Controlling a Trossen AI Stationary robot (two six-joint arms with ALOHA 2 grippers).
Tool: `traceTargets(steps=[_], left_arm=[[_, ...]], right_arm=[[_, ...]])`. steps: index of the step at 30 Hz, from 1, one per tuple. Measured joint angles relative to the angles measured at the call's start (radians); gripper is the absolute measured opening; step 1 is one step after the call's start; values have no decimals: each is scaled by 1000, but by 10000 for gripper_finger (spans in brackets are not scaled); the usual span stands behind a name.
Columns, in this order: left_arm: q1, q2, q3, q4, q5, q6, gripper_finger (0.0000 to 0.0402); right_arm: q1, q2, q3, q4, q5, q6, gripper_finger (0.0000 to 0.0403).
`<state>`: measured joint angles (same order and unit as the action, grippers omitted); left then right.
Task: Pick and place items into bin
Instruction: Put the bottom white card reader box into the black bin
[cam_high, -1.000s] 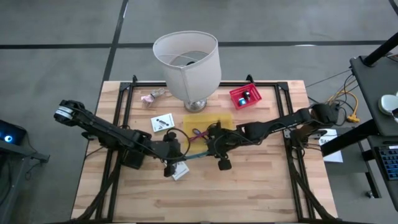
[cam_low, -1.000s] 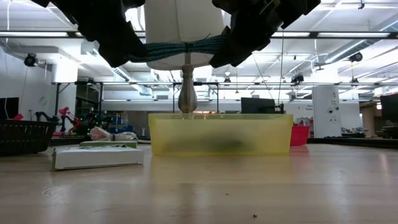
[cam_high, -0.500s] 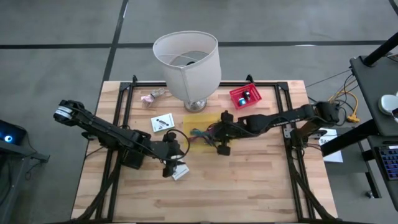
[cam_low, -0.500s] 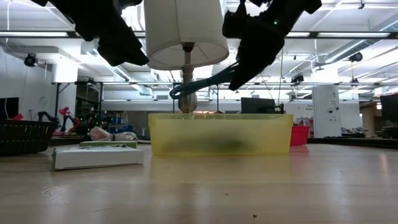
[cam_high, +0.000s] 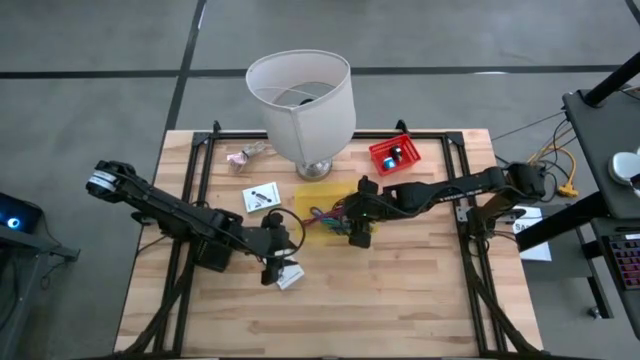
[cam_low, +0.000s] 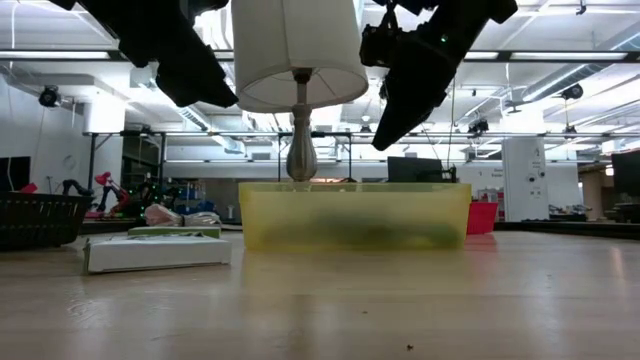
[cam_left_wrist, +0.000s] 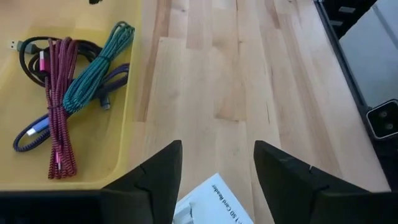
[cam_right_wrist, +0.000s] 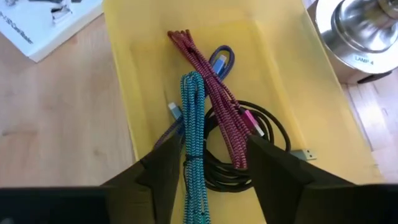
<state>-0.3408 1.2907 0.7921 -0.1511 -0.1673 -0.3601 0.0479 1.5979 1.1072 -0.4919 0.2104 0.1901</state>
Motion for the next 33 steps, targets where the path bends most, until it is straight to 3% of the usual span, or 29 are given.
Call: traceTargets(steps=[7, 12, 19, 22, 33], left_arm=[[1, 14, -6, -64, 8, 100, 183], [-2, 46, -10, -82, 101, 213, 183], [2, 106, -10, -120, 145, 398, 183], [11, 141, -7, -121, 190, 428, 183], [76, 179, -5, -125, 205, 508, 182]], right_arm=[[0, -2, 0, 0, 0, 76, 185], [0, -2, 0, 0, 0, 98, 178], [0, -2, 0, 0, -1, 99, 168], [0, -2, 0, 0, -4, 105, 165], [0, -2, 0, -1, -8, 159, 161]])
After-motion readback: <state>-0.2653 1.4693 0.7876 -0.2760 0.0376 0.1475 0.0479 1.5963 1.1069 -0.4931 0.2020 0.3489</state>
